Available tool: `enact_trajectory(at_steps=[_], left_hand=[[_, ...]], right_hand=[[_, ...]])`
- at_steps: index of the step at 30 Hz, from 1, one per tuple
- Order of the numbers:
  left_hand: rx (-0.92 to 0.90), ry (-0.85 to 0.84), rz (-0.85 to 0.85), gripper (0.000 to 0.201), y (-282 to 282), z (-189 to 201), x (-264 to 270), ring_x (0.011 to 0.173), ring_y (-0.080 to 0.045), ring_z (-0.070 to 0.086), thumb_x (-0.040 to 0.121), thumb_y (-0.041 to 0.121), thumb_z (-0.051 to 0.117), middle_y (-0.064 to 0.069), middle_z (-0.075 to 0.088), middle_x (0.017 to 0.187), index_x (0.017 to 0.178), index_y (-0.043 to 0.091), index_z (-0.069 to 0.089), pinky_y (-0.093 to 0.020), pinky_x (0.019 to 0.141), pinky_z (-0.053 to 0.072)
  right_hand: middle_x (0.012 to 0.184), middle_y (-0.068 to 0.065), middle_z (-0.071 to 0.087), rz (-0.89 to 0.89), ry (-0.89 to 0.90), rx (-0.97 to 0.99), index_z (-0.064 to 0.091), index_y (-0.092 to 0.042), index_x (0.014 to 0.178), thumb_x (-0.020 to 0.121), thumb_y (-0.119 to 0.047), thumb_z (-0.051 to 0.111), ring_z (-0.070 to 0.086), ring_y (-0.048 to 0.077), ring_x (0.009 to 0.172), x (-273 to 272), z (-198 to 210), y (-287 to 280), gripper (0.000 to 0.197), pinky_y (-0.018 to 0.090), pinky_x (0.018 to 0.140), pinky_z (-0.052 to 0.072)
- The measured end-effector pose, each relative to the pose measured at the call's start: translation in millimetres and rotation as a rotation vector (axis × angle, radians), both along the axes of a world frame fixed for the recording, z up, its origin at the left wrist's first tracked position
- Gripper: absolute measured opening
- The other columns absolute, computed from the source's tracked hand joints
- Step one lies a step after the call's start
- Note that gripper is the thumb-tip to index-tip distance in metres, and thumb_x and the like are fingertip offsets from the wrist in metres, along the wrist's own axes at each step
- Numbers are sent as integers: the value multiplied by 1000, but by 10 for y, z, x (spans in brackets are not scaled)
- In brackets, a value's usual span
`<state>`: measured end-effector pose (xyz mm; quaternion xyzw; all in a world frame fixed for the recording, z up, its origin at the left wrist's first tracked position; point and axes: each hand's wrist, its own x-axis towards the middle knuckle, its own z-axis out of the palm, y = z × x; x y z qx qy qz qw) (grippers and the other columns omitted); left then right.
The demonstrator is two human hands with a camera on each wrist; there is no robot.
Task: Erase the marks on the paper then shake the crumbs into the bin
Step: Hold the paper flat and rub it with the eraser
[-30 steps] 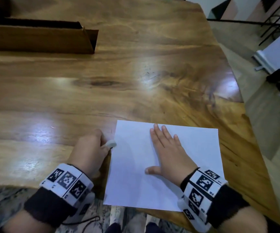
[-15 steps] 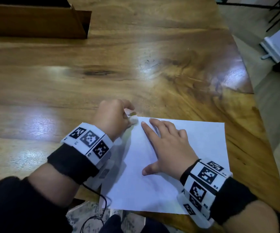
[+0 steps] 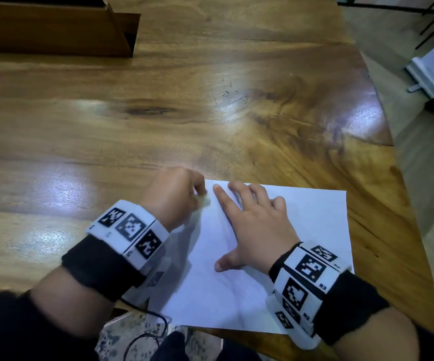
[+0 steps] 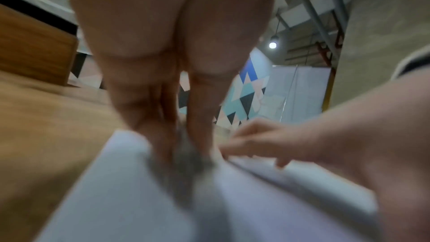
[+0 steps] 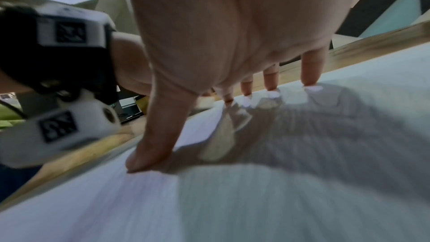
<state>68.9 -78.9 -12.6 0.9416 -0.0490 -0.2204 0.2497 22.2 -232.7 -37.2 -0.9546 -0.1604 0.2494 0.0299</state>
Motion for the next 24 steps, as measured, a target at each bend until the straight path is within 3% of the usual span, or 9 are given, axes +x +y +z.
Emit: enact_trajectory(at_steps=[2,5,7,10,13,15,19,22,24], left_hand=[[25,103,-77,14,40,39,-76,77,-20,62,73,8,64,-2,68,70,79,20,70,-27,73,49],[-5,-6,78,13,18,-2,-26,70,-19,57,78,9,63,-1,60,64,84,19,69,-24,64,40],[-24,-124,178,8,-49,-43,12,73,-23,54,79,16,65,-6,57,74,87,16,67,-25,64,34],[12,-107,91,10,-33,-43,-100,81,-25,56,80,11,60,-10,63,82,87,12,67,-25,64,36],[62,18,-37,10,34,19,-263,68,-15,51,77,14,64,7,55,63,86,14,69,-13,54,34],[38,-1,19,11,29,45,-197,61,-11,50,77,13,65,10,49,58,86,14,69,-11,50,33],[1,-121,172,8,5,-10,12,72,-21,52,79,14,64,-1,53,62,87,12,67,-23,64,36],[34,55,-1,7,117,-8,-139,73,-20,60,73,13,70,-1,62,67,78,17,68,-23,63,42],[-5,198,-69,11,230,30,-211,63,-12,60,68,13,74,2,65,64,74,21,68,-20,58,45]], right_hand=[[153,-5,-6,2,1,-2,-12,-34,147,55,-72,70,1,23,138,5,-8,4,129,43,102,19],[153,-5,-5,8,5,-8,-12,-33,148,56,-72,70,2,23,138,10,-8,1,129,43,101,20],[153,-5,-5,9,6,-9,-12,-33,148,57,-72,70,2,23,139,6,-4,-1,129,43,102,20],[153,-5,-3,15,4,-8,-12,-33,148,57,-73,69,3,24,138,11,-12,-1,129,44,102,20],[152,-5,-4,20,7,-12,-13,-33,147,57,-73,69,3,24,137,14,-20,-7,129,44,100,20],[151,-5,-3,28,5,-25,-13,-36,147,57,-73,69,5,24,136,16,-14,-3,127,44,98,22],[149,-3,-4,41,30,-83,-14,-46,144,57,-73,69,4,27,135,47,8,38,124,46,96,24],[150,-1,-5,26,51,-116,-16,-46,143,56,-72,71,3,28,135,65,22,66,126,48,97,24],[149,-2,-4,18,58,-116,-14,-46,143,54,-71,72,3,27,134,71,36,79,126,48,96,25]])
